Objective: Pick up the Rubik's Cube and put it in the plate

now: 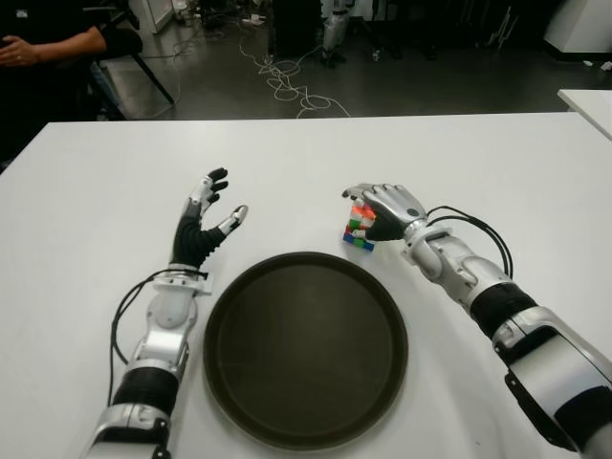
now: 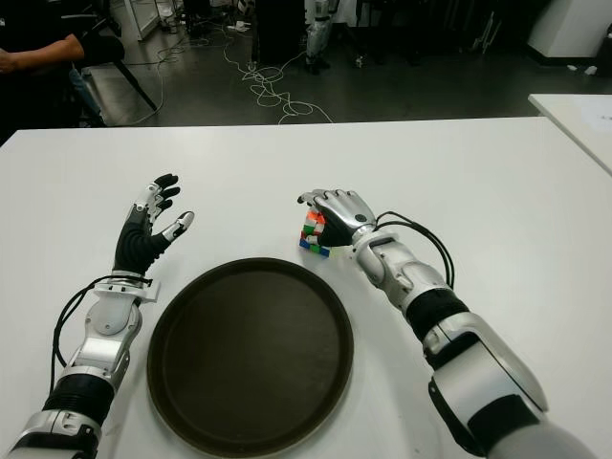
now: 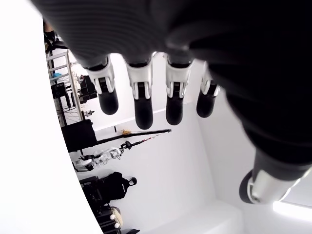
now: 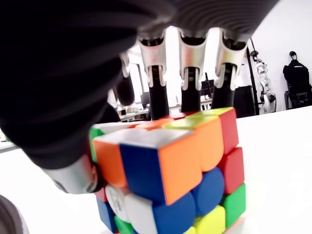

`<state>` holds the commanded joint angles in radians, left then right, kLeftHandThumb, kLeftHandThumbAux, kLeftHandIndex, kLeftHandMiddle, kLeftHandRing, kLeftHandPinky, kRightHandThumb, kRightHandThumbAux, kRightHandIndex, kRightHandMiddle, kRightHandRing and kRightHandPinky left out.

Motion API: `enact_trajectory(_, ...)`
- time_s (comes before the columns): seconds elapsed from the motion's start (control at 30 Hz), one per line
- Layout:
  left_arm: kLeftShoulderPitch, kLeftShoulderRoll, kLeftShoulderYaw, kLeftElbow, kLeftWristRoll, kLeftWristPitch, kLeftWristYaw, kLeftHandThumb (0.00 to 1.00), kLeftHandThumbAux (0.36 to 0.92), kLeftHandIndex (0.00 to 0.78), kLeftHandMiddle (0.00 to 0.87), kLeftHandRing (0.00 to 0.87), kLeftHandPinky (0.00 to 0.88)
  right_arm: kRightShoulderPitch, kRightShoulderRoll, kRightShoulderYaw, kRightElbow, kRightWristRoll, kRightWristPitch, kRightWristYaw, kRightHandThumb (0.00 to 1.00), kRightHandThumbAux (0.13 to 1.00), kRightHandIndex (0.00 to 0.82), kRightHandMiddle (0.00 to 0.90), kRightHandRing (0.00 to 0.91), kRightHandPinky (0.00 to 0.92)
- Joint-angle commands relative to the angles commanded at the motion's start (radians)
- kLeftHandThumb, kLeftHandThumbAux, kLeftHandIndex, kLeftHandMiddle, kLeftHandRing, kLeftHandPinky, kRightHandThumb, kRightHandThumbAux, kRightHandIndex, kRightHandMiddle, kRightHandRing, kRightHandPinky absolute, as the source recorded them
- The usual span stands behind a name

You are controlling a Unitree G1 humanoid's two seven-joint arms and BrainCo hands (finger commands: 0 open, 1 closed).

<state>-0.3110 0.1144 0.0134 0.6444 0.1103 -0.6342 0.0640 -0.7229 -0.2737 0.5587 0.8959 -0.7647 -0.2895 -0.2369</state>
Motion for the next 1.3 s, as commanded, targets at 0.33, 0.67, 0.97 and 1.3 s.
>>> enact_trajectory(0.33, 0.006, -0.002, 0.000, -0.015, -0.005, 0.013, -0.005, 0.047, 0.599, 0.101, 0.130, 0.098, 0.052, 0.005, -0.003, -0.006, -0.022, 0.008, 0.009, 0.032, 0.689, 0.734, 0.425, 0.689, 0.692, 0.676)
enact_trajectory(0.67, 0.009, -0.005, 0.002, -0.019, -0.008, 0.013, -0.005, 0.067, 0.600, 0.104, 0.137, 0.113, 0.069, 0.009, -0.004, -0.009, -0.033, 0.011, 0.006, 0.035, 0.689, 0.734, 0.426, 0.699, 0.706, 0.696)
enact_trajectory(0.97, 0.009, -0.006, 0.003, -0.018, -0.010, 0.012, -0.006, 0.084, 0.603, 0.096, 0.132, 0.123, 0.110, 0.012, 0.000, -0.018, -0.039, 0.018, 0.014, 0.048, 0.688, 0.735, 0.426, 0.700, 0.711, 0.705)
enact_trajectory(1.3, 0.011, -0.004, 0.002, -0.019, -0.005, 0.011, -0.004, 0.078, 0.601, 0.102, 0.132, 0.111, 0.085, 0.016, 0.001, -0.028, -0.060, 0.025, 0.032, 0.087, 0.688, 0.736, 0.426, 0.700, 0.713, 0.704)
